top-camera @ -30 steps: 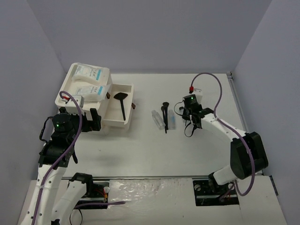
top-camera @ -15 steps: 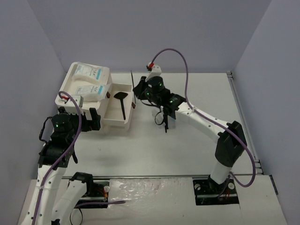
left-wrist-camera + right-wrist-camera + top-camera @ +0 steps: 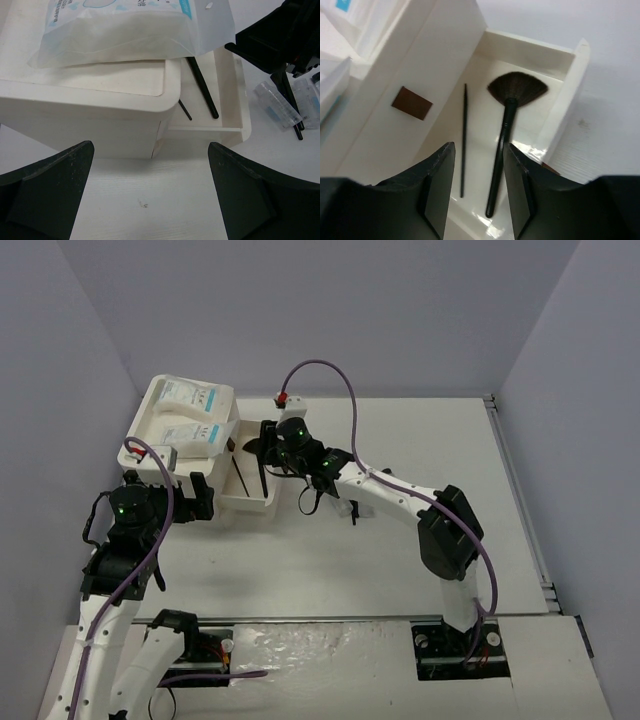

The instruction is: Organize the makeup

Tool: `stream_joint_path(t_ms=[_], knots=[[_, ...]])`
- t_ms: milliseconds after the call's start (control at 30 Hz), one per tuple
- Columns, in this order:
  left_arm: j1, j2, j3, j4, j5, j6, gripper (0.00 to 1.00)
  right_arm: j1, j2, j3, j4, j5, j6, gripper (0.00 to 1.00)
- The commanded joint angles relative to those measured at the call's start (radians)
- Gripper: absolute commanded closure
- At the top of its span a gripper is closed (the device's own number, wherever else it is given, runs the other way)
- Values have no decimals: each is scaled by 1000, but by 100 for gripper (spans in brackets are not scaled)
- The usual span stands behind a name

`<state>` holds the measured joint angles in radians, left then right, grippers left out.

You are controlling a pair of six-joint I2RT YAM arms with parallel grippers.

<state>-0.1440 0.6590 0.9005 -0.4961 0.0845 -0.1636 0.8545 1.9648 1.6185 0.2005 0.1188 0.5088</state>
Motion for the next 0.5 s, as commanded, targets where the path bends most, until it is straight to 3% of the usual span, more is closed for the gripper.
stream_joint_path(t_ms=[0,233,467], knots=[[-5,4,20,49,-1,1,3,-23,-165,-93,-17,161,-132,62],[-5,15,23,48,6,-2,3,-155,-286,-317,-121,178,-111,73],[-5,22,23,48,9,-3,3,-267,-227,-416,-135,118,-133,81]])
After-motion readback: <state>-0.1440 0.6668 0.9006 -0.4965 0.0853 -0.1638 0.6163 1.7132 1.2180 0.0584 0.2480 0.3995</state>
